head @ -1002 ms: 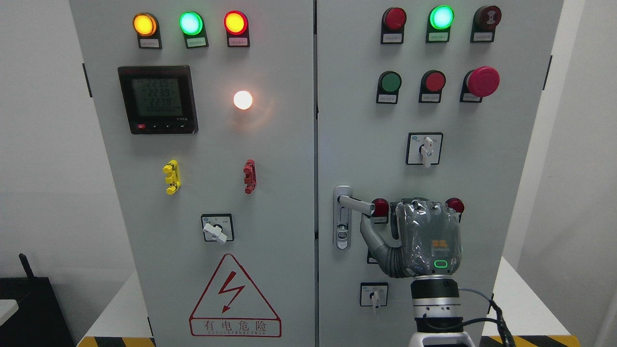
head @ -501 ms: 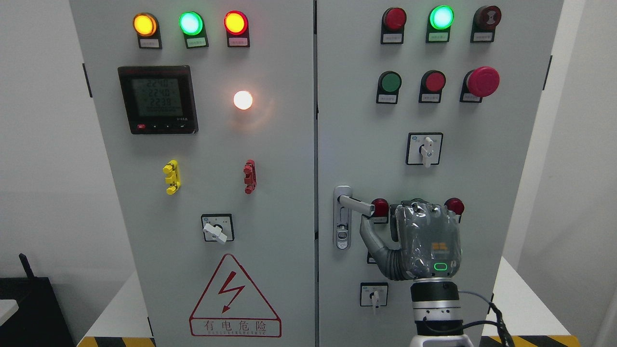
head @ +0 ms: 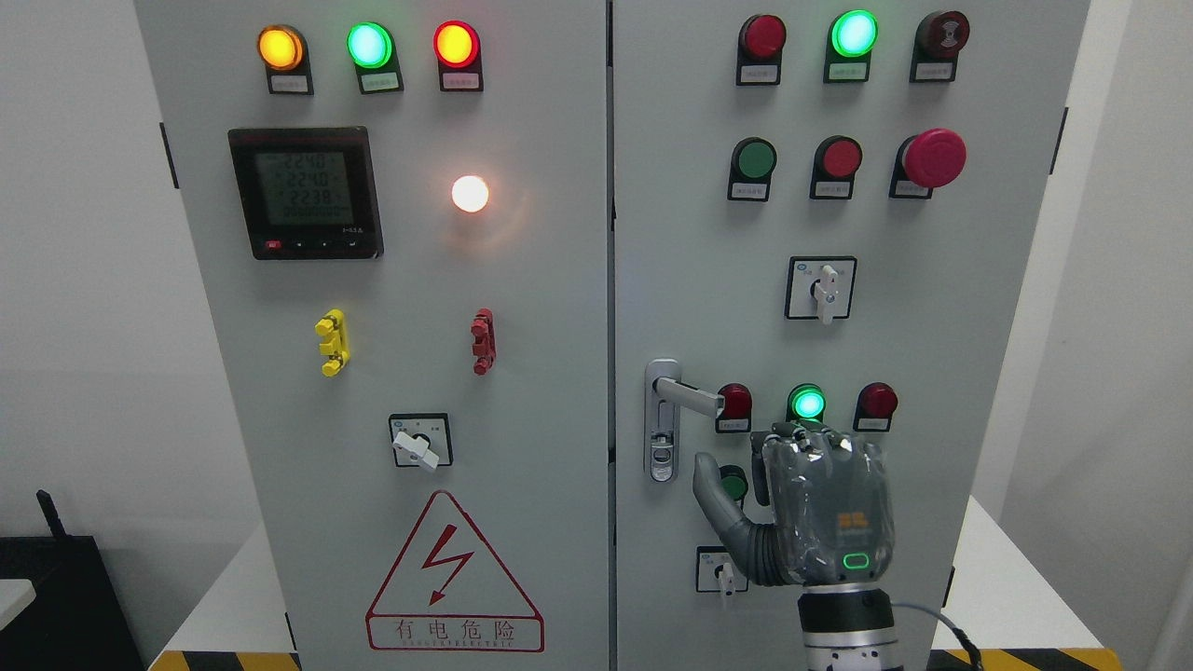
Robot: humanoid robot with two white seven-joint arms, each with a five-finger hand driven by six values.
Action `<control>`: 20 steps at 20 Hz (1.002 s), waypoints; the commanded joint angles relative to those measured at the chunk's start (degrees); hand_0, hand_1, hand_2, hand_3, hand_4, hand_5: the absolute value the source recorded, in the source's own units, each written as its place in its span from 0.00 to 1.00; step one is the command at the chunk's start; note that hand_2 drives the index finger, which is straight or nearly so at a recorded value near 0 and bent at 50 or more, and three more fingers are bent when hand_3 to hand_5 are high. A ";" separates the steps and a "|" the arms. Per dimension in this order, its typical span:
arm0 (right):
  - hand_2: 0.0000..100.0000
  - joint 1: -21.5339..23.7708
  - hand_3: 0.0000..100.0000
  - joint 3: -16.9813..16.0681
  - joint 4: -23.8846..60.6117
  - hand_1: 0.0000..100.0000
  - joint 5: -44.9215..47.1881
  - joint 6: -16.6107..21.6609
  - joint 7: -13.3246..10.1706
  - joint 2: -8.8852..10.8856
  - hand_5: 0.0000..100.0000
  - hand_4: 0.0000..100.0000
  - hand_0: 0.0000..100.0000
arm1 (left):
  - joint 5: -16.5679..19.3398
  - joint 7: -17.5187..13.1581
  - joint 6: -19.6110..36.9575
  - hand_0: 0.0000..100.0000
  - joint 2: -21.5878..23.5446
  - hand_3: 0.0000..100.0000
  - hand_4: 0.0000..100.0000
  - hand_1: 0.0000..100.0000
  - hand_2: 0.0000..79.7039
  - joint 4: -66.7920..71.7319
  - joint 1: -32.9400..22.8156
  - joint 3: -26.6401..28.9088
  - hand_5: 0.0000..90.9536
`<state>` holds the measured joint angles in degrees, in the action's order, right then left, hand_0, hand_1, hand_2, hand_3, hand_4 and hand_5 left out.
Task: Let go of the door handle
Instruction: 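Open the right hand fingers to release the handle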
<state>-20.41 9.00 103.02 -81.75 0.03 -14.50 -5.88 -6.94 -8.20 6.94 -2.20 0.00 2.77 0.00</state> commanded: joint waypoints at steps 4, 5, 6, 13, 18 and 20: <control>0.43 10.29 0.62 -3.72 12.03 0.16 0.98 6.39 -0.62 4.30 0.37 0.50 0.50 | 0.00 0.02 0.09 0.12 0.00 0.00 0.00 0.39 0.00 0.96 -0.05 0.62 0.00; 0.36 10.91 0.51 -4.51 12.38 0.14 1.59 6.48 -0.62 4.82 0.29 0.39 0.50 | 0.00 0.02 0.00 0.12 0.00 0.00 0.00 0.39 0.00 0.96 0.04 0.62 0.00; 0.27 11.27 0.38 -5.12 12.82 0.12 3.60 6.65 -0.53 6.05 0.16 0.26 0.50 | 0.00 0.02 0.09 0.12 0.00 0.00 0.00 0.39 0.00 0.96 -0.05 0.62 0.00; 0.05 11.53 0.08 -5.92 13.00 0.05 12.40 7.18 -0.27 11.77 0.00 0.00 0.48 | 0.00 0.02 0.09 0.12 0.00 0.00 0.00 0.39 0.00 0.96 -0.05 0.62 0.00; 0.00 11.27 0.01 -5.83 12.91 0.04 16.54 7.27 -0.35 12.04 0.00 0.00 0.46 | 0.00 0.02 0.00 0.12 0.00 0.00 0.00 0.39 0.00 0.96 -0.05 0.62 0.00; 0.00 11.44 0.00 -5.66 12.91 0.04 16.54 7.27 -0.35 11.86 0.00 0.00 0.44 | 0.00 0.02 0.00 0.12 0.00 0.00 0.00 0.39 0.00 0.96 0.04 0.62 0.00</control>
<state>-9.46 4.46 113.68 -68.18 7.23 -14.78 2.94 -6.94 -8.20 6.98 -2.18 0.00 2.77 0.00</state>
